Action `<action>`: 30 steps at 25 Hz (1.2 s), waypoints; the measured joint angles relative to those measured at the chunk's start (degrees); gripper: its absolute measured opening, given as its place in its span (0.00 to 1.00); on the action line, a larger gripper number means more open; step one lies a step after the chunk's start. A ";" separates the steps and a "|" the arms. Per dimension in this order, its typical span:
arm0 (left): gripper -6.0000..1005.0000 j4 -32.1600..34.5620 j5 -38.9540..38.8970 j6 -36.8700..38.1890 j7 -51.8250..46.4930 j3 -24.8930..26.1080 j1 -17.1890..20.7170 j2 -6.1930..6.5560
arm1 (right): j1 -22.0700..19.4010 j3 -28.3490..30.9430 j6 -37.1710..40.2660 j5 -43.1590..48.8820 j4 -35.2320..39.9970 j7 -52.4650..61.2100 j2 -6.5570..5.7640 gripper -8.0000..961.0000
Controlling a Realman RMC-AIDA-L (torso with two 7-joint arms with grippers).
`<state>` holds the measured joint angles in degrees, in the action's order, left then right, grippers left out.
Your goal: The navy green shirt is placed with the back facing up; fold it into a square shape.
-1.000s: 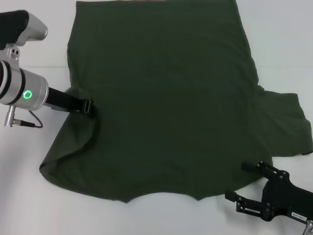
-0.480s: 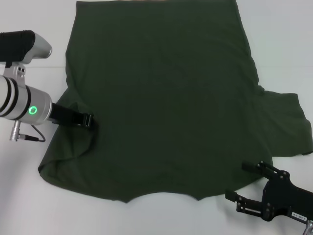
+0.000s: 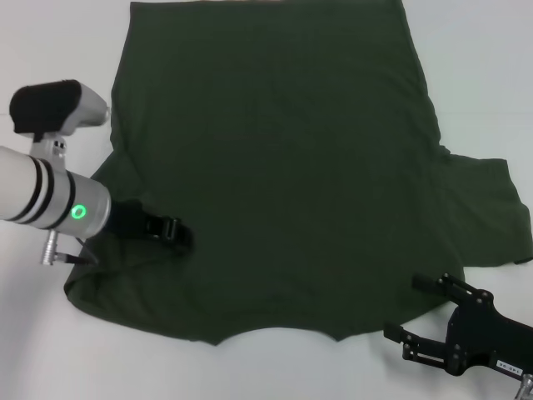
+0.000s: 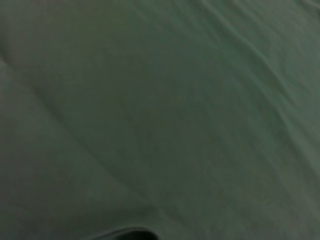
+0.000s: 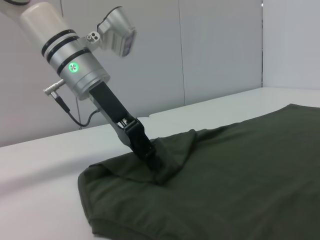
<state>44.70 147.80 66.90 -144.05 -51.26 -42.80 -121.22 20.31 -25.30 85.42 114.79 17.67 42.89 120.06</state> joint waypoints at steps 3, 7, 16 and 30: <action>0.23 -0.15 -0.83 -0.08 0.13 0.04 0.02 -0.64 | 0.00 -0.04 -0.08 0.00 0.00 0.00 0.00 0.96; 0.39 0.20 -1.29 0.01 -0.03 0.54 0.36 -0.94 | 0.00 -0.09 -0.07 0.00 0.00 0.00 0.00 0.96; 0.72 0.54 -5.44 8.20 -0.42 18.76 2.69 2.25 | -0.33 -0.01 0.28 0.00 0.00 0.00 -0.09 0.96; 0.88 -9.21 -13.15 0.21 -1.13 22.73 6.06 5.36 | 0.16 -0.06 -0.09 0.10 0.00 0.00 -0.05 0.96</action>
<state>35.50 134.65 67.11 -145.17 -28.53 -36.73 -115.87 20.46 -25.36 85.33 114.89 17.67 42.89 120.01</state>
